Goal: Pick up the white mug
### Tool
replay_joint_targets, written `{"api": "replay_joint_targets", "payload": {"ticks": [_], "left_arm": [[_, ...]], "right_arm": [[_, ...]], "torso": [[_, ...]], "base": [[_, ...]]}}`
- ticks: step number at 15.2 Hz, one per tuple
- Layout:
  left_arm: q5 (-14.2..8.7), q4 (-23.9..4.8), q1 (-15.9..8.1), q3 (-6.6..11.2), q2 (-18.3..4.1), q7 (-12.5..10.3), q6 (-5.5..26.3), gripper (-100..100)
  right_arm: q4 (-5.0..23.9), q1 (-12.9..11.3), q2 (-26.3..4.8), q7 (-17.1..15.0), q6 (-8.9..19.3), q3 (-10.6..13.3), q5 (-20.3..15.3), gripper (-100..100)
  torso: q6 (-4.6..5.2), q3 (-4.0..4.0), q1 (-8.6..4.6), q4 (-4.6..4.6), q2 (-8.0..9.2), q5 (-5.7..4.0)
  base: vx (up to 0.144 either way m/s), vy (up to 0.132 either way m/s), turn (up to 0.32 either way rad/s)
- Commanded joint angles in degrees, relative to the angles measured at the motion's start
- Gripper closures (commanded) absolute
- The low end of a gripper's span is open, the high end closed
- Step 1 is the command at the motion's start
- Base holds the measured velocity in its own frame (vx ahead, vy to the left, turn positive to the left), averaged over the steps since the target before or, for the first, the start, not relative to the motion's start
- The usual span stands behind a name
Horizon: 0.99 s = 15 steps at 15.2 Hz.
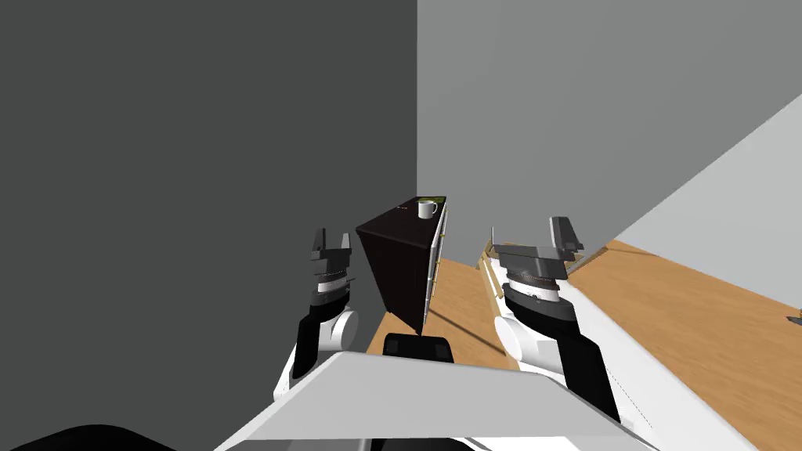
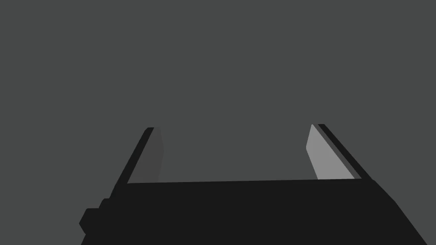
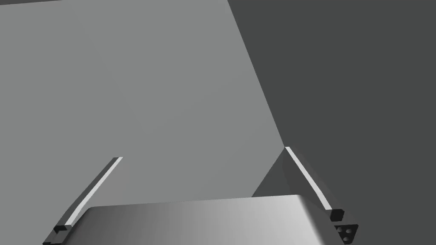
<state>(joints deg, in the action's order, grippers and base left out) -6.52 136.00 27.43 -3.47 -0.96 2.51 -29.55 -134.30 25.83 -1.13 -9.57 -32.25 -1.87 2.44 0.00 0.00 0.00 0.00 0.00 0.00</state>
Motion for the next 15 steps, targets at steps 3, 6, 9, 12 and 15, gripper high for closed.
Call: {"api": "replay_joint_targets", "payload": {"ticks": [3, 6, 9, 12, 15], "left_arm": [[0.00, 0.00, -0.02, -0.01, 0.00, 0.00, 0.00, 0], [0.00, -0.01, -0.02, 0.00, 0.00, 0.00, 0.01, 0], [0.00, -0.01, -0.01, 0.00, -0.01, 0.00, 0.00, 0], [0.00, -0.01, -0.02, 0.00, -0.01, 0.00, 0.00, 0], [0.00, -0.01, -0.01, 0.00, -0.01, 0.00, 0.00, 0]], "right_arm": [[2.42, 2.83, -2.83, -1.30, -1.66, -2.62, -1.27, -100], [5.00, 5.87, -4.74, -2.63, -3.36, -5.51, -2.57, -100], [8.30, 9.78, -6.70, -4.30, -5.53, -9.24, -4.23, -100], [10.17, 12.01, -7.71, -5.25, -6.77, -11.51, -5.16, -100], [12.16, 14.42, -8.74, -6.25, -8.10, -13.88, -6.16, -100]], "torso": [[-0.03, 0.14, -0.11, 0.04, 0.26, -0.02], [-0.03, 0.24, -0.24, 0.09, 0.42, -0.05], [0.00, 0.22, -0.29, 0.08, 0.37, -0.07], [-0.04, 0.15, -0.26, 0.06, 0.26, -0.06], [-0.02, 0.16, -0.29, 0.06, 0.28, -0.06]], "base": [[-0.077, -0.029, 0.236], [-0.093, -0.049, 0.257], [-0.070, -0.047, 0.237], [-0.050, -0.037, 0.279], [-0.062, -0.038, 0.240]]}}
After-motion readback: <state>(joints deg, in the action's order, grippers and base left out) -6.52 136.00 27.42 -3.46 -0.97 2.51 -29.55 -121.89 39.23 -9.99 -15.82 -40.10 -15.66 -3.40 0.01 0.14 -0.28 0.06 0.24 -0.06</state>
